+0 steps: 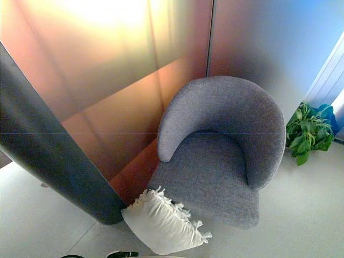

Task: Pick up the pillow and put it on the sofa.

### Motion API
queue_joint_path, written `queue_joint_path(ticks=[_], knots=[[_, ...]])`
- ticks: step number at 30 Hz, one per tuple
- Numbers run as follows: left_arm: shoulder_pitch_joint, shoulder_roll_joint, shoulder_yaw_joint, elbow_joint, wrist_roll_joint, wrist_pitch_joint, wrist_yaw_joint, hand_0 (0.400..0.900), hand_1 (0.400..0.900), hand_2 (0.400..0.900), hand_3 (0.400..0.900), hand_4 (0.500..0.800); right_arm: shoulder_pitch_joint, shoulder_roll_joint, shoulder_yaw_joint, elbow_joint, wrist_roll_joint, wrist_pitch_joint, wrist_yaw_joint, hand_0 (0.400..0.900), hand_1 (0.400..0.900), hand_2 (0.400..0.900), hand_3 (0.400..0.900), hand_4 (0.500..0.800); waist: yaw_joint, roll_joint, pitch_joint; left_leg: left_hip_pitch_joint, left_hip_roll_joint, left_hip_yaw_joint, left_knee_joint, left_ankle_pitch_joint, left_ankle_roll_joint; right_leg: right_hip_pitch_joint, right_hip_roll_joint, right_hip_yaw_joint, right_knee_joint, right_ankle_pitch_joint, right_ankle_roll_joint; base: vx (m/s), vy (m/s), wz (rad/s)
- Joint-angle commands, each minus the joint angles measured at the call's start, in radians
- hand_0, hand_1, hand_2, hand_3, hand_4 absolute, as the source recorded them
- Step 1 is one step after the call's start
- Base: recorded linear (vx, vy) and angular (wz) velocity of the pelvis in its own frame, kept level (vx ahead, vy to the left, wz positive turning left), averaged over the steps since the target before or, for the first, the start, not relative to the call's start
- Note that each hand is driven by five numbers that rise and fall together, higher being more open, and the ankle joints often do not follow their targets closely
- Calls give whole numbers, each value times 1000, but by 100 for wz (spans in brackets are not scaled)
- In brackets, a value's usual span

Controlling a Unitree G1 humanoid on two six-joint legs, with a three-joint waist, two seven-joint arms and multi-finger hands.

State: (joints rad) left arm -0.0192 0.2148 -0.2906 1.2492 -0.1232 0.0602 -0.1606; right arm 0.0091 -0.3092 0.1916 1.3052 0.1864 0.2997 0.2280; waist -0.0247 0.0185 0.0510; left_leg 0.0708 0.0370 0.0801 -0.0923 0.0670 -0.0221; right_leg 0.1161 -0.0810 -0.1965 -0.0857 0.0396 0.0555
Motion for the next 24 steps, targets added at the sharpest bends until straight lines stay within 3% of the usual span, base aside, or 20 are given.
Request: queue_joint_path(ticks=[1,6,12,16,24], knots=[[-52,29,-10,64,45,-2,5,900,900,900,900,800,-80,65,22,43,19,20,46,900,900,900,900,800,-5,-33,46,55,-63,52,5,-82,11,-15,-9,44,5,17,65,0,0,0],[-54,31,-15,64,72,-3,-8,900,900,900,900,800,-79,62,21,42,20,24,49,900,900,900,900,800,-7,-33,49,54,-63,54,5,-82,12,-18,-9,49,6,18,66,0,0,0],[-72,46,-53,49,157,-26,60,900,900,900,900,800,-87,53,31,41,29,34,49,900,900,900,900,800,-16,-24,57,52,-64,57,5,-82,12,-25,-10,57,8,19,67,20,13,-6],[-92,71,-68,35,214,-31,65,900,900,900,900,800,-89,34,27,43,24,47,60,900,900,900,900,800,-26,-12,59,53,-64,63,5,-81,10,-27,-14,60,7,21,72,49,27,-7],[-158,101,-140,-22,230,-50,126,900,900,900,900,800,-117,-26,33,32,28,90,67,900,900,900,900,800,-58,33,93,16,-75,78,5,-72,8,-85,-39,77,13,35,81,19,75,-9]])
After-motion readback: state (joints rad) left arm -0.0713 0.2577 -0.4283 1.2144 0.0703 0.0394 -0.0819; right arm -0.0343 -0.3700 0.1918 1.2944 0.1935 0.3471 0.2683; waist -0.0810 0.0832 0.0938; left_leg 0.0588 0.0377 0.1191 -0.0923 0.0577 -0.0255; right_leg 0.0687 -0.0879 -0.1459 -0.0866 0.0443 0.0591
